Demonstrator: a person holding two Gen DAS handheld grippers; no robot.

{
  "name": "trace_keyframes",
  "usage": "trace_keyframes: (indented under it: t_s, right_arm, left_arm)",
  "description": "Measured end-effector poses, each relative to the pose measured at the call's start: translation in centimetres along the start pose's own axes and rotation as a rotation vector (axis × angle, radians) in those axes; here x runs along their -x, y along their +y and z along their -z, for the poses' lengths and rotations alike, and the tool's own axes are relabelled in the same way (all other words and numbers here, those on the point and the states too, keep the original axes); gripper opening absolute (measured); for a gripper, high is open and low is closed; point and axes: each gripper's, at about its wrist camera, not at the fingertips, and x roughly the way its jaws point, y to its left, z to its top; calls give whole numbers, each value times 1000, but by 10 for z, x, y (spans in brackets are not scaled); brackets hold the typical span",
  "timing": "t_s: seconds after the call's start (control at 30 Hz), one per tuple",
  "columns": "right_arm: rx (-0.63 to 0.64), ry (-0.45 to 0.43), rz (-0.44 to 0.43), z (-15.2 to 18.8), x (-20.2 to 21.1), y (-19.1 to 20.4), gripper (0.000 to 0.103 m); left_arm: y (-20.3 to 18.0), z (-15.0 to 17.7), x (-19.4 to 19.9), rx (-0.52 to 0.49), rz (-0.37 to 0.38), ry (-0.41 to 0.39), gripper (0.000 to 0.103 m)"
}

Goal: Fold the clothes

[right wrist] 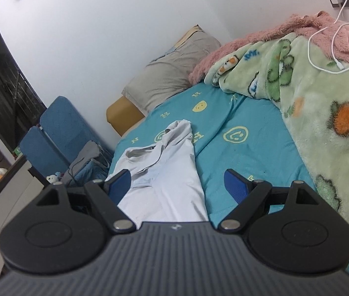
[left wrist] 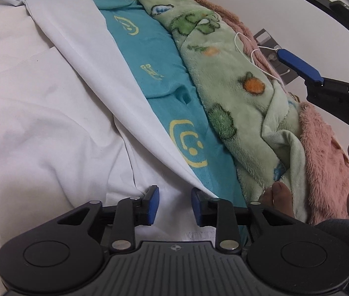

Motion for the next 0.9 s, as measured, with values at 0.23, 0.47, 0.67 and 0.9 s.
trace_keyframes:
  t_s: [0.23,0.47,0.67,0.9]
  right_arm:
    - [6,18,17,2,-4,-1,85]
    - [-17,19,0,-1,3,-5,85]
    - [-13,29,-11,1,8,-6,85]
    - [-56,55,-24,-1,1,-11,85]
  left_arm:
    - [-5,-2,36,56,-34,-49,0]
    - [-12,2,52,117,-28,-87,1]
    - [-9,6,18,83,-157,-9,48]
    - [2,6,13,162,-55,-7,61]
